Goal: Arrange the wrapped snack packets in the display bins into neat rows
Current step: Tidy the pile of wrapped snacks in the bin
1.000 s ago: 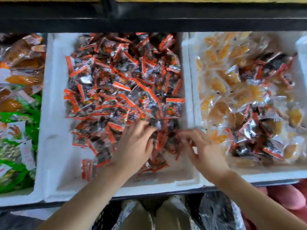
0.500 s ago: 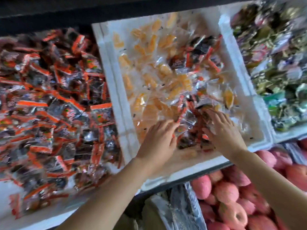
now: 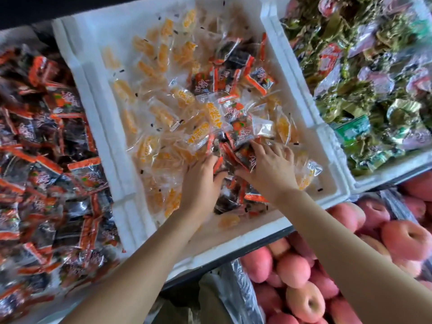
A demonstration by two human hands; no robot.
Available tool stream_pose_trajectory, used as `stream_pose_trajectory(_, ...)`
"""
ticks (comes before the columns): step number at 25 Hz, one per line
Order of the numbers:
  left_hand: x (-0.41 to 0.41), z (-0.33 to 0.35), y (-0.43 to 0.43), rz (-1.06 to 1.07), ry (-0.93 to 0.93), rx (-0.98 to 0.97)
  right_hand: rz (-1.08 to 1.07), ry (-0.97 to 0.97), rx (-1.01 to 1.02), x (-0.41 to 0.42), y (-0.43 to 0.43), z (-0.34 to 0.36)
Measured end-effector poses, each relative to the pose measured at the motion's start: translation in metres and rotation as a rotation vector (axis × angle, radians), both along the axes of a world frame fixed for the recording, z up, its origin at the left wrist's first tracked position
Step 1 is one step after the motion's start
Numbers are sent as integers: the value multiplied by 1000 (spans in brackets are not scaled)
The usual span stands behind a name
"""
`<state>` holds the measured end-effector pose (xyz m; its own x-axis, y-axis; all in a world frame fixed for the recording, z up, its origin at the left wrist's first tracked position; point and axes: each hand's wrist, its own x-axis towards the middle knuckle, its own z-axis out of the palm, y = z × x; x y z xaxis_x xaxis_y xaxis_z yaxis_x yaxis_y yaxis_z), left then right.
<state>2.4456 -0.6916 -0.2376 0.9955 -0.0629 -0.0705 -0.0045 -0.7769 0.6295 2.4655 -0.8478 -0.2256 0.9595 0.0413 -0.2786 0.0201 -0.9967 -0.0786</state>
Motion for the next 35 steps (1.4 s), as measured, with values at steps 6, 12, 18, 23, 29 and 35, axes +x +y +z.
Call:
stream_pose_trajectory(6, 0, 15, 30, -109, 58, -148, -53, -183, 280, -6, -6, 12)
stream_pose_trajectory(12, -10, 2, 32, -260, 92, 141, 147, -294, 275, -62, -29, 2)
stream_pose_trajectory(18, -17, -4, 18, -183, 97, 225, 139, -14, 278, -69, -33, -8)
stream_pose_trajectory(23, -13, -1, 5, -123, 159, 280, -20, -19, 464, -51, -25, -2)
stream_pose_trajectory(29, -29, 11, 7, -226, 223, 91, -143, 7, 683, -55, -29, 1)
stream_pose_trajectory(35, -32, 10, 12, -117, 177, -56, -471, -43, 885, -57, -16, -13)
